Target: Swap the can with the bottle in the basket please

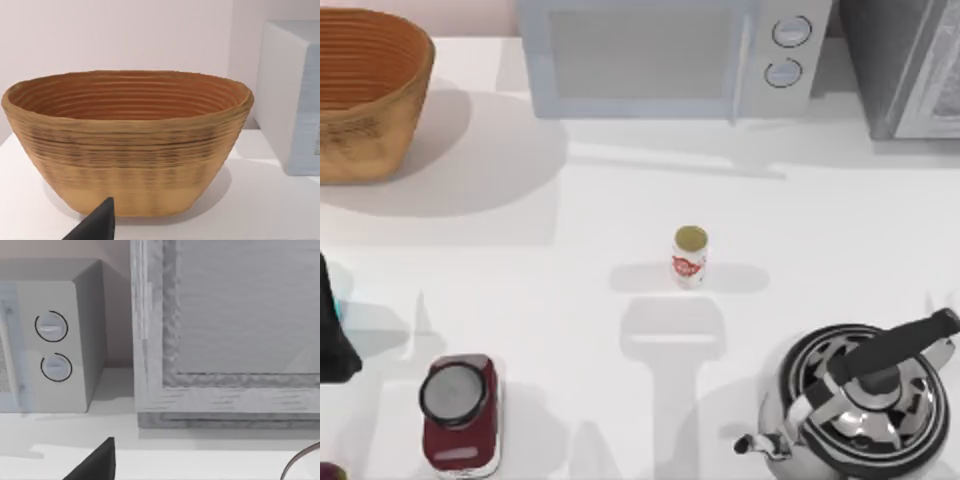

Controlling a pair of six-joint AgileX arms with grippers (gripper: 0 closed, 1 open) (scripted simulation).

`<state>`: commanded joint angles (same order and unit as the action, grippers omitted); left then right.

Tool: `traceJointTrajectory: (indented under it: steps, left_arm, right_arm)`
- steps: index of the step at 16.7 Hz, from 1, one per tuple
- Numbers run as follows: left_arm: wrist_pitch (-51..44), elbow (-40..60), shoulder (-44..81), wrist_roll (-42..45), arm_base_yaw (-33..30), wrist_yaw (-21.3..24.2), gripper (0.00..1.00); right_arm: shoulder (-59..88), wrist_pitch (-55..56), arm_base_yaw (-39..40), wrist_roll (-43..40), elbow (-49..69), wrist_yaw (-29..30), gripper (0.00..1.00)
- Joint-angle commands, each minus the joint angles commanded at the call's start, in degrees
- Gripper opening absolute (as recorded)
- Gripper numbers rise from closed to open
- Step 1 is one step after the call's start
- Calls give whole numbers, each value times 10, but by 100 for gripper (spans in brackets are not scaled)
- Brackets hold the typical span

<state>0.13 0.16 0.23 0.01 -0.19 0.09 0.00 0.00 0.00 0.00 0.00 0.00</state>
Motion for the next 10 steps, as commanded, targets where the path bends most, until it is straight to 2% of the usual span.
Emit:
traceJointTrajectory:
  steps: [4,10]
  left_arm:
    - [60,-2,61,6,16,14,100]
    - [294,-15,325,25,65,70,100]
  right_arm:
    - [0,0,0,0,0,0,100]
    - [0,0,0,0,0,0,100]
